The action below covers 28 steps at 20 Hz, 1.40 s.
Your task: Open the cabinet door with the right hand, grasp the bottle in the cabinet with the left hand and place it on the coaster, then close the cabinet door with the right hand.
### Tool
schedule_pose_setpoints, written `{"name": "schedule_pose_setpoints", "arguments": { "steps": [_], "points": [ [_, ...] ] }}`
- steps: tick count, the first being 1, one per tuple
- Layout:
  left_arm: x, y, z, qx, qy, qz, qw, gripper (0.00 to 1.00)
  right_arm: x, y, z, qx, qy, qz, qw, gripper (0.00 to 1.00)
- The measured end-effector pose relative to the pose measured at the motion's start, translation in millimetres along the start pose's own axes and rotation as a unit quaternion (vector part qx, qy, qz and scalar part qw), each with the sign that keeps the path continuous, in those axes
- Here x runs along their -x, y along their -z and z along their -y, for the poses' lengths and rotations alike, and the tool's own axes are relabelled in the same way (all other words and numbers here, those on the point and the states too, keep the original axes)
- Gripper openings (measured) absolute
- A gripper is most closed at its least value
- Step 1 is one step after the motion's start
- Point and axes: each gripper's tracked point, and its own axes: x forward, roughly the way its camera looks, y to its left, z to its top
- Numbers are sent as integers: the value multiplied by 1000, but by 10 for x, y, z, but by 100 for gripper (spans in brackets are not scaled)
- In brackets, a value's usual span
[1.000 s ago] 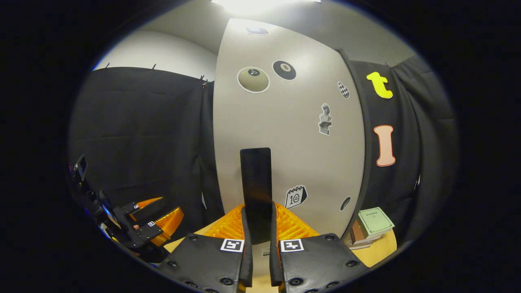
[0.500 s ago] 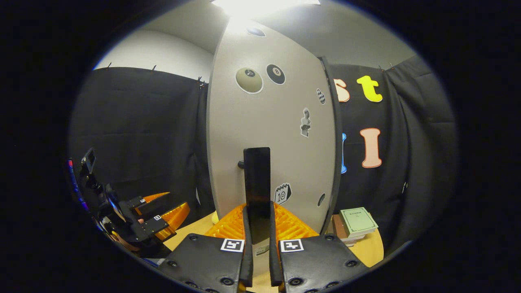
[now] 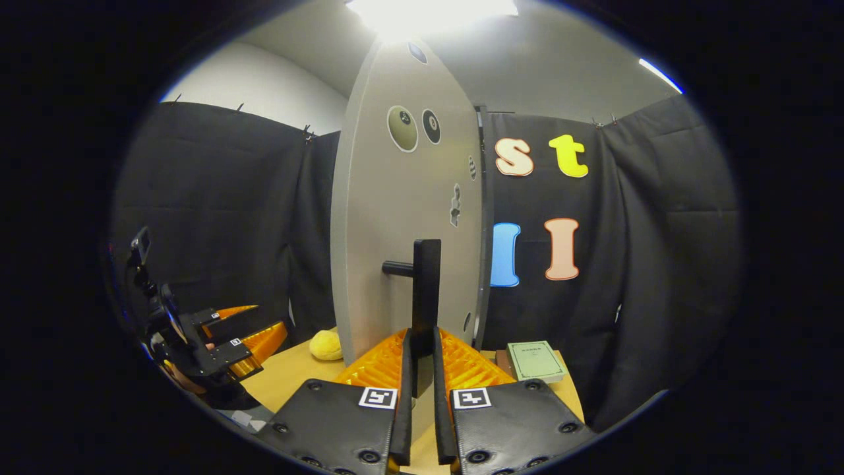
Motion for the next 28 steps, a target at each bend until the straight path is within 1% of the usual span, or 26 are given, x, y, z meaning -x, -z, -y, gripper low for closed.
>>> {"name": "schedule_pose_setpoints", "arguments": {
  "steps": [3, 4, 5, 6, 7, 8, 9, 10, 11, 13, 15, 16, 17, 18, 19, 20, 21, 23, 24, 25, 27, 28],
  "points": [
    [50, 6, 89, -5, -2, -6, 1000, 81, 14, -21, 210, 8, 23, 4, 1000, 17],
    [50, -2, 116, -6, -2, -7, 1000, 81, -4, -16, 279, 7, 32, 5, 999, 14],
    [53, -9, 144, -6, -2, -8, 1000, 81, 0, -12, 371, 7, 43, 6, 999, 14],
    [44, -25, 169, -6, -1, -9, 1000, 83, 22, -9, 469, 8, 54, 7, 998, 17],
    [58, -47, 191, -7, -1, -8, 1000, 81, 57, -7, 535, 4, 52, 8, 999, 17],
    [47, -65, 211, -10, -1, -8, 1000, 82, 78, 22, 554, -5, 44, 6, 999, 9],
    [51, -89, 254, -13, 0, -6, 1000, 82, 95, 30, 526, -14, 37, 6, 999, 12],
    [44, -114, 299, -16, 2, -5, 1000, 81, 124, 33, 485, -20, 26, 7, 999, 10],
    [39, -139, 349, -17, 4, -3, 1000, 81, 186, 16, 484, -19, 29, 7, 999, 19],
    [5, -200, 446, -18, 10, 2, 1000, 81, 357, -12, 519, -8, 38, 16, 999, 19],
    [-37, -281, 559, -18, 17, 6, 1000, 81, 528, -21, 556, -10, 45, 25, 999, 19],
    [-75, -315, 619, -17, 22, 6, 1000, 81, 585, -29, 629, -7, 52, 28, 998, 29],
    [-121, -351, 662, -14, 27, 6, 1000, 83, 612, -31, 732, -3, 66, 30, 997, 35],
    [-178, -388, 696, -12, 31, 7, 999, 82, 650, -13, 811, 2, 79, 33, 996, 58],
    [-238, -395, 709, -9, 35, 6, 999, 83, 652, 11, 902, 4, 95, 33, 995, 72],
    [-304, -403, 706, -7, 37, 4, 999, 82, 693, 58, 953, 4, 109, 32, 994, 85],
    [-391, -416, 694, -4, 38, 2, 999, 83, 706, 69, 1018, 4, 122, 31, 992, 99],
    [-596, -466, 644, -1, 34, 3, 999, 83, 758, 113, 1159, 5, 148, 28, 989, 99],
    [-710, -505, 600, -2, 31, 5, 1000, 81, 777, 126, 1231, 5, 163, 26, 986, 99],
    [-833, -533, 566, -5, 28, 8, 1000, 81, 793, 163, 1301, 1, 178, 24, 984, 99],
    [-1126, -591, 518, -11, 30, 12, 999, 83, 832, 199, 1413, -17, 206, 23, 978, 99],
    [-1270, -583, 500, -11, 32, 12, 999, 81, 845, 212, 1445, -27, 215, 23, 976, 97]
  ]
}}
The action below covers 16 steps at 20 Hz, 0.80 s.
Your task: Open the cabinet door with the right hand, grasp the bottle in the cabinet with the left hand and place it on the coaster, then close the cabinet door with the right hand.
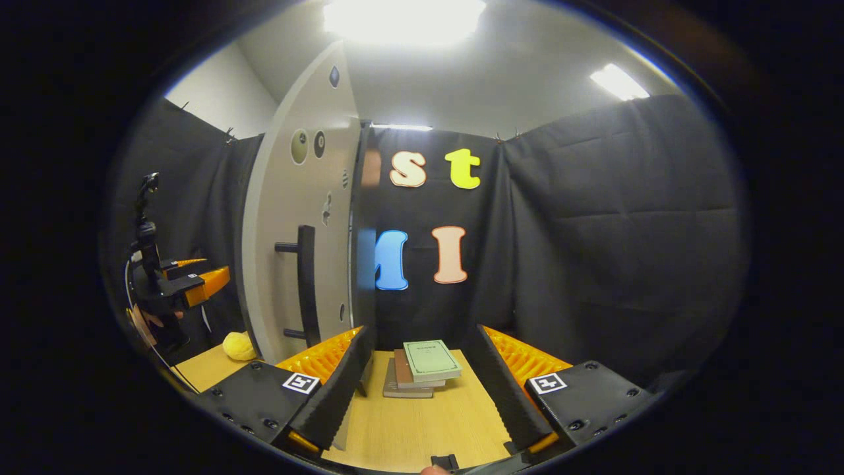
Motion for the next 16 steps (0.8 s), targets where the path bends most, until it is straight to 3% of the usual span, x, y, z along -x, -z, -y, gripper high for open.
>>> {"name": "schedule_pose_setpoints", "arguments": {
  "steps": [6, 16],
  "points": [
    [-779, 126, -125, 39, 18, -4, 999, 83, -79, 127, 191, -13, 66, -11, 998, 99],
    [-1814, 298, -258, 40, 27, -9, 999, 81, -124, 256, 299, -1, 149, -26, 988, 96]
  ]
}}
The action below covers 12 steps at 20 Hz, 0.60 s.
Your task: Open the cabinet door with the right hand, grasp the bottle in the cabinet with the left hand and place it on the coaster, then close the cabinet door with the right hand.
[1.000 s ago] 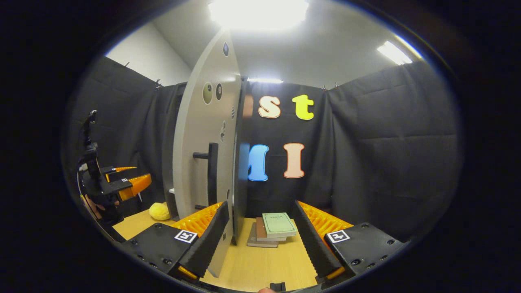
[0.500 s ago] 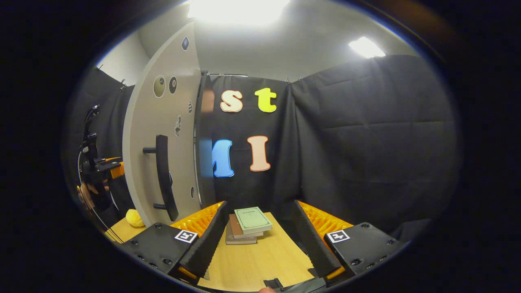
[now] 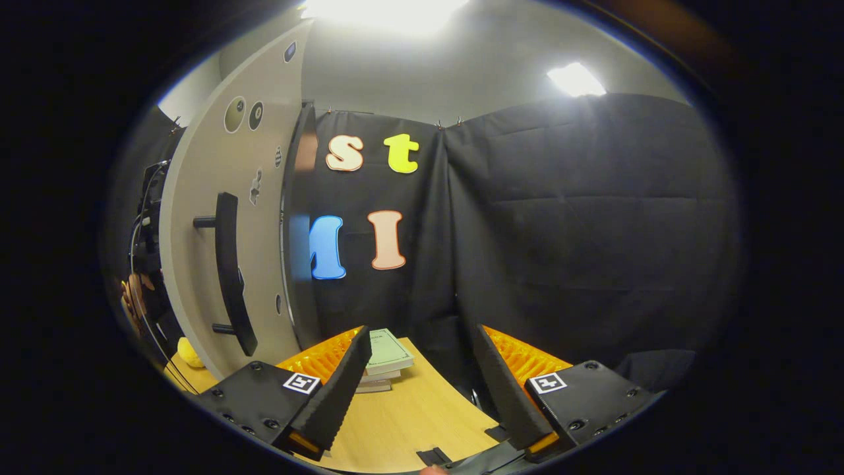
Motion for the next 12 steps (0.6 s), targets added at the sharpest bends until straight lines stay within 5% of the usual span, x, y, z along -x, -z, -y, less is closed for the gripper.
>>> {"name": "schedule_pose_setpoints", "arguments": {
  "steps": [12],
  "points": [
    [-859, 396, -91, 9, 12, -23, 1000, 81, -26, 81, -82, 7, 58, -14, 998, 99]
  ]
}}
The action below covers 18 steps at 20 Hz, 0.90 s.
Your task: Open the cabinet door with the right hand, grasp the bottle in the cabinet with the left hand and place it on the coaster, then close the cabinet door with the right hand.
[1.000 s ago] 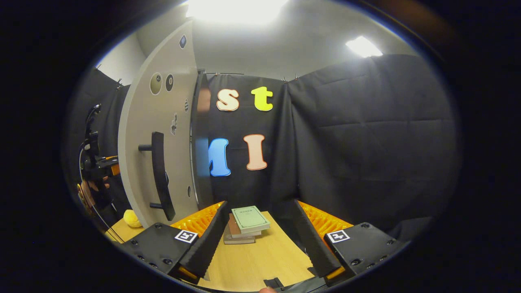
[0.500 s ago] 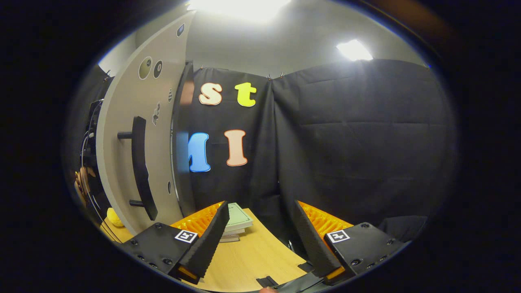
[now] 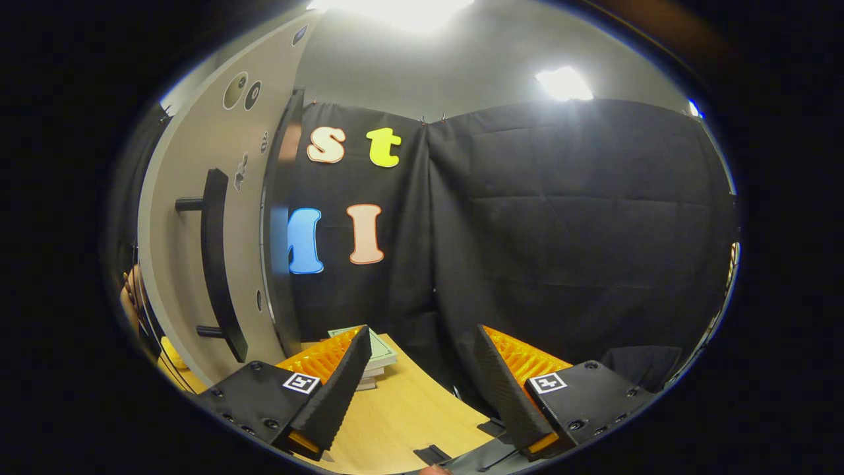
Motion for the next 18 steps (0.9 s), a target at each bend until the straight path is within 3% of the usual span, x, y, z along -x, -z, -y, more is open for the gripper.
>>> {"name": "schedule_pose_setpoints", "arguments": {
  "steps": [8, 11, 18],
  "points": [
    [-197, 309, -1, -7, 3, -37, 999, 81, 23, 59, -24, 6, 9, -7, 1000, 96],
    [-194, 297, -15, -2, 6, -32, 999, 70, 13, 41, -29, 1, 7, -4, 1000, 97],
    [170, 48, -100, 7, 8, 2, 1000, 71, -65, 43, -83, -9, -18, 2, 1000, 99]
  ]
}}
